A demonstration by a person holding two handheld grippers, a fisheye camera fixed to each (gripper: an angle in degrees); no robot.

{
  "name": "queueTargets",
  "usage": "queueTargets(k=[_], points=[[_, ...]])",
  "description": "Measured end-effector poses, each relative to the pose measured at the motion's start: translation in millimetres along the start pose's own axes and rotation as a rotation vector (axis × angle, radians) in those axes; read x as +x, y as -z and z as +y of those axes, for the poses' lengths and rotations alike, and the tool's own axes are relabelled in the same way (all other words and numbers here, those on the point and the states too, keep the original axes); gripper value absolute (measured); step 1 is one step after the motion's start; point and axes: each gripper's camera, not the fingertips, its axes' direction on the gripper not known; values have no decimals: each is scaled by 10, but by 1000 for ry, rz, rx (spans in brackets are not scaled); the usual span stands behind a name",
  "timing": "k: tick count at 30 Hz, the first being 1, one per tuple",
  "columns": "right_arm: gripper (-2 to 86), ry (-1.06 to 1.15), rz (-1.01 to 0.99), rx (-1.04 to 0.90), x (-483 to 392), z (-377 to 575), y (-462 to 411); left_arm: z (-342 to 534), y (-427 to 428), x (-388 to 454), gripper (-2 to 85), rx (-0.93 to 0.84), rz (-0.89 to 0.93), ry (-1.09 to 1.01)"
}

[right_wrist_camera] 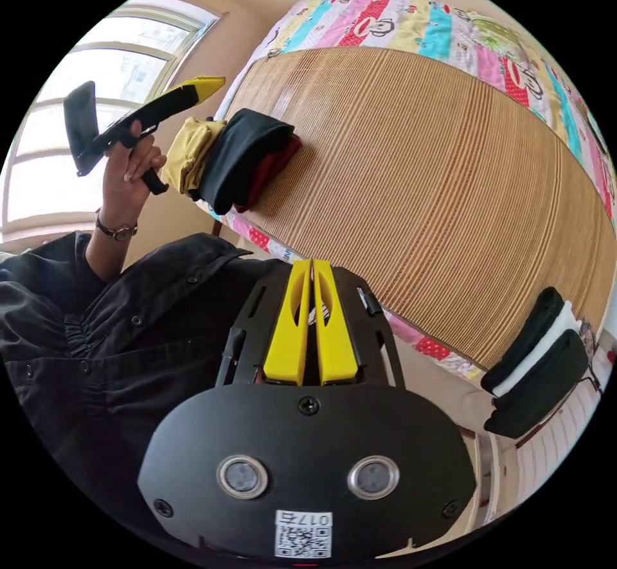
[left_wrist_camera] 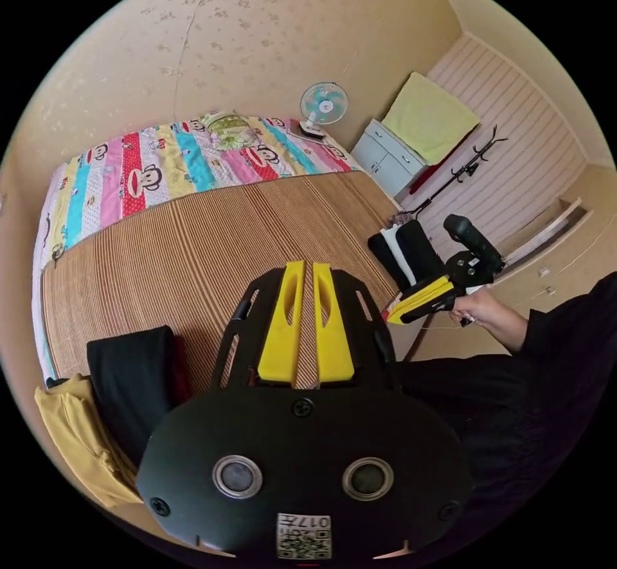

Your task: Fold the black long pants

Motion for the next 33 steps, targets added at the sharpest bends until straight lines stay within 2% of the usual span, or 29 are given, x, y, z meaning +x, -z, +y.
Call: queueTargets(k=[3, 7, 11, 15, 20, 23, 30, 33], points=[[6, -57, 83, 23, 179, 445, 196, -140, -521, 585, 25, 7, 152, -90], [6, -170, 68, 31, 570, 927, 257, -387, -1454, 1424, 31, -75, 328, -190], [6, -269, -79, 143, 1144, 1394, 284, -452, -2014, 2023, 39, -85, 356, -242], [5, -277, -142, 130, 1601, 1629, 253, -246, -2472, 2285, 40, -75, 394, -216], [5, -137, -201, 68, 1798, 1609, 200, 110, -2918, 2194, 56, -94, 399, -170], [5, -16, -208, 16, 1793, 1473, 150, 327, -3039, 1950, 65, -47, 387, -69], [5, 308, -364, -26, 1503, 1153, 66, 901, -3060, 1291, 66, 5, 266, 88], [6, 332, -301, -6, 1442, 1074, 7, 1102, -3100, 1016, 66, 42, 260, 157]])
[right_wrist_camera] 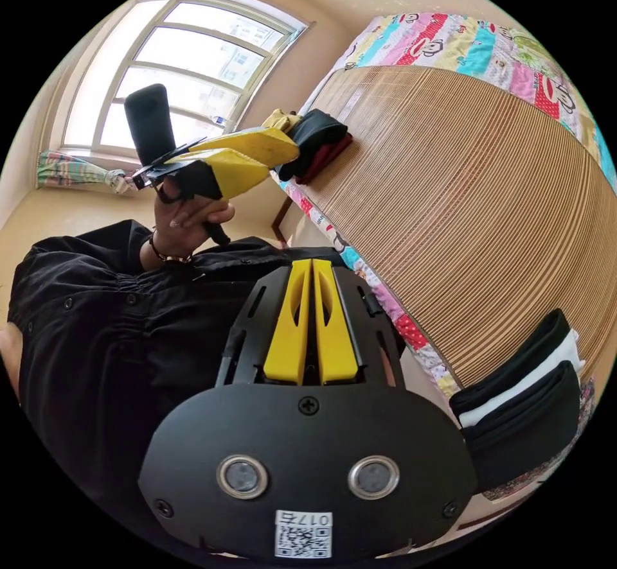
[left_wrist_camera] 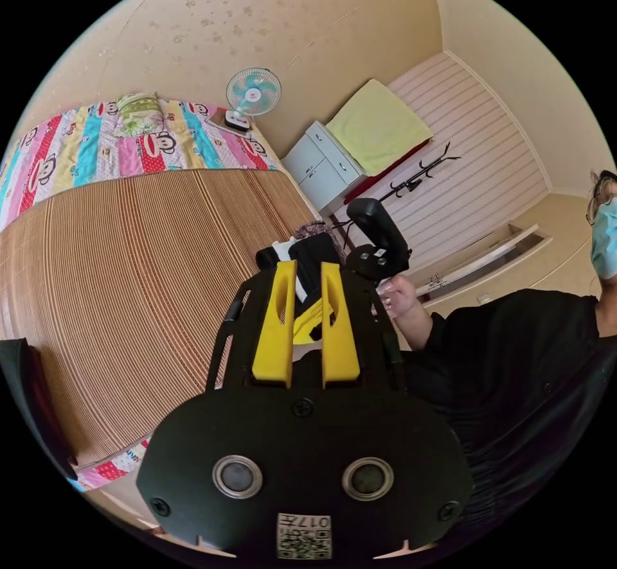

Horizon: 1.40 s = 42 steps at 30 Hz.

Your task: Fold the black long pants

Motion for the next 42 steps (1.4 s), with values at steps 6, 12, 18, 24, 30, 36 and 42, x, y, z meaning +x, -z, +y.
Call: queueTargets(k=[6, 12, 18, 24, 30, 36, 42], points=[[8, 36, 240, 106, 185, 180, 91, 33, -97, -411, 66, 4, -65, -6], [6, -279, 790, 440, 517, 932, 687, -113, -325, -715, 64, -44, -154, -76], [7, -760, 464, 1159, 1421, 2747, 1172, -237, -618, -1060, 60, -79, -109, -102], [18, -1116, 243, 1399, 2164, 4173, 784, -257, -798, -1425, 58, -127, -119, -89], [96, -1653, 352, 1260, 2357, 5152, 166, -191, -803, -1781, 56, -118, -139, -65], [131, -1489, -70, 1419, 2855, 5379, -579, -235, -910, -2097, 58, -135, -125, -42], [60, -1191, -6, 1669, 2710, 5160, 69, -324, -1019, -2259, 58, -150, -113, -70]])
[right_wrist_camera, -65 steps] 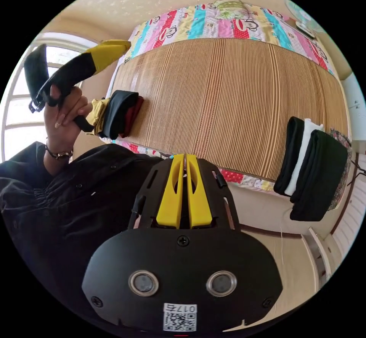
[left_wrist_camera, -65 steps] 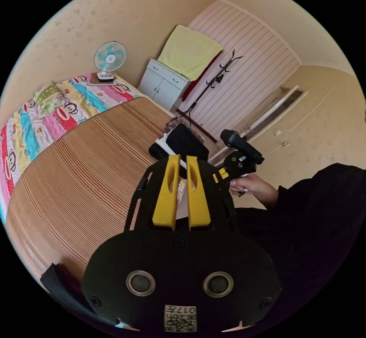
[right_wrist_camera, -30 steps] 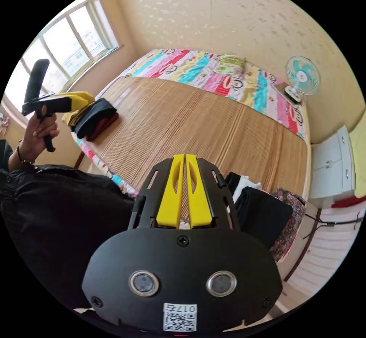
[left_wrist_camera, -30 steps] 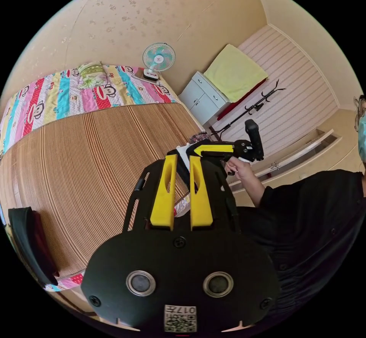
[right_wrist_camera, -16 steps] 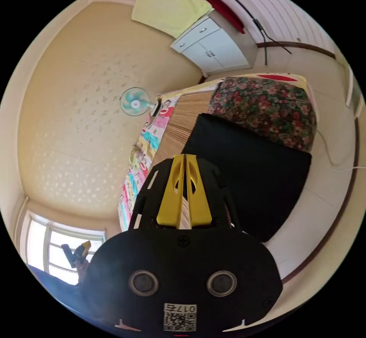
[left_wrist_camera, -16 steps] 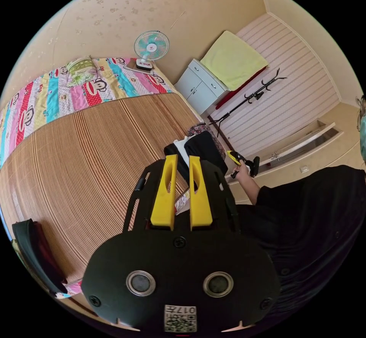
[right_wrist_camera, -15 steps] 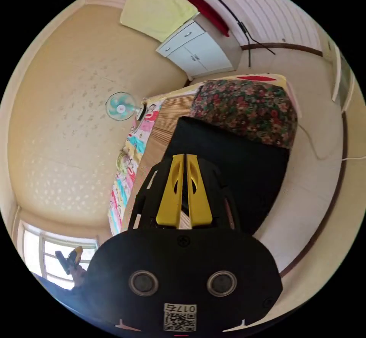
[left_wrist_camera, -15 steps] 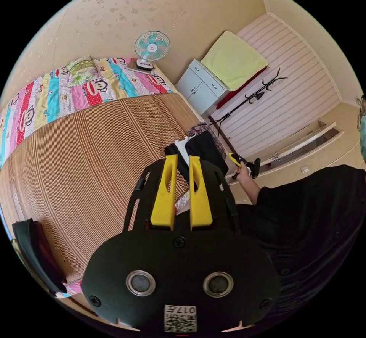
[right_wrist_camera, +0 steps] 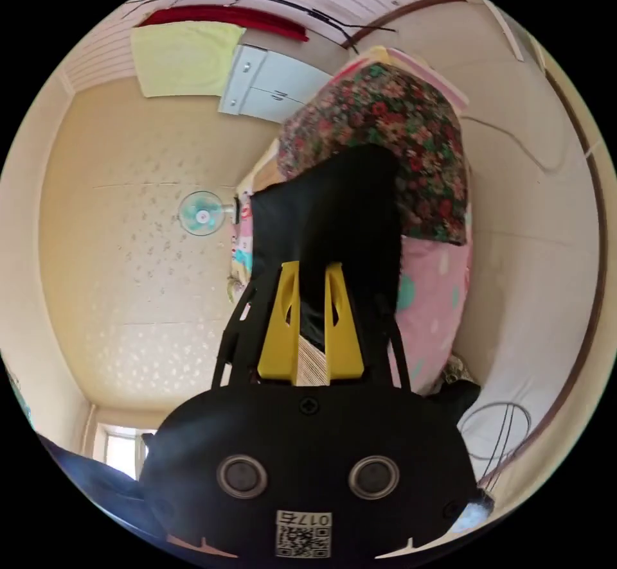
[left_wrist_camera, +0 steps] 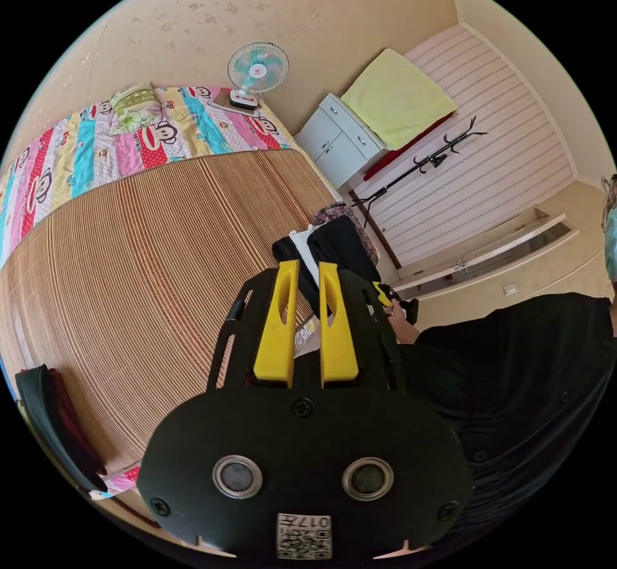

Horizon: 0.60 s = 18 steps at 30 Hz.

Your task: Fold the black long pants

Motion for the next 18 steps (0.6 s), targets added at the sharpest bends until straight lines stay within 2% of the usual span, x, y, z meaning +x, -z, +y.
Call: queueTargets(k=[4, 6, 10, 14, 18], points=[[47, 233, -304, -59, -772, -428, -327, 12, 12, -130, 57, 25, 7, -11], [41, 389, -479, -187, -1346, -595, -744, 34, 24, -209, 57, 40, 18, -5], [36, 594, -547, -474, -2219, -367, -1627, 115, 101, -382, 57, 88, 13, 16], [32, 715, -531, -831, -2920, 647, -2806, 191, 209, -500, 51, 151, -4, 28], [30, 736, -635, -1168, -3232, 1930, -3628, 271, 306, -641, 51, 214, -36, 58]])
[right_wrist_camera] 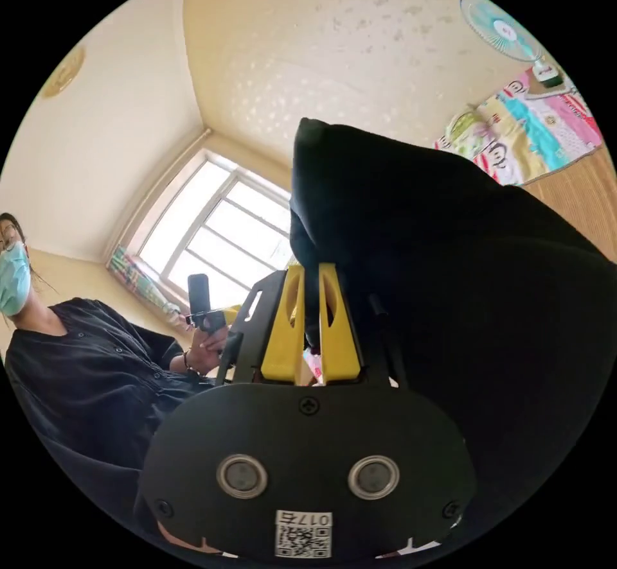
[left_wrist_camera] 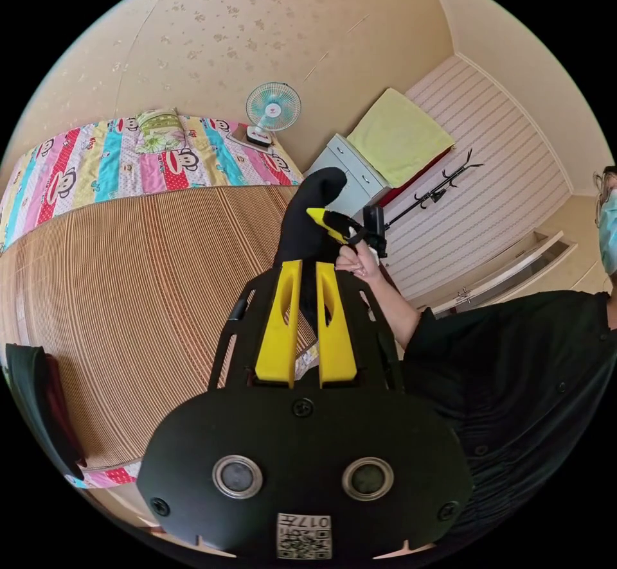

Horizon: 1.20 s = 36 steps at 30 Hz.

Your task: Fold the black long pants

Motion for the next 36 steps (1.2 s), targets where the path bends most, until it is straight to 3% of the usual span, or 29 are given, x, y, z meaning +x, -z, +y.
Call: queueTargets(k=[3, 6, 10, 18, 23, 26, 29, 33, 36], points=[[32, -105, -50, -288, 262, -92, -938, 14, 11, -123, 51, -6, -17, 36], [28, -141, -61, -374, 467, 25, -1159, 32, -7, -214, 51, -15, -34, 56], [22, -256, 2, -271, 763, 404, -651, 67, -102, -301, 51, -35, -80, 71], [39, -615, 707, 57, 691, 2054, 830, -70, -872, -358, 56, -190, -17, 83], [70, -786, 870, 197, 781, 2565, 891, -227, -1431, -64, 65, -291, 10, -13], [69, -810, 804, 334, 904, 2650, 948, -309, -1916, 138, 75, -359, 69, -90], [48, -806, 681, 283, 1047, 2557, 913, -379, -2559, 375, 78, -476, 70, -164], [34, -586, 399, 301, 733, 2231, 880, -317, -3497, 832, 86, -645, 80, -243], [29, -418, 284, 267, 394, 1912, 738, -165, -3912, 1149, 134, -665, 36, -274]])
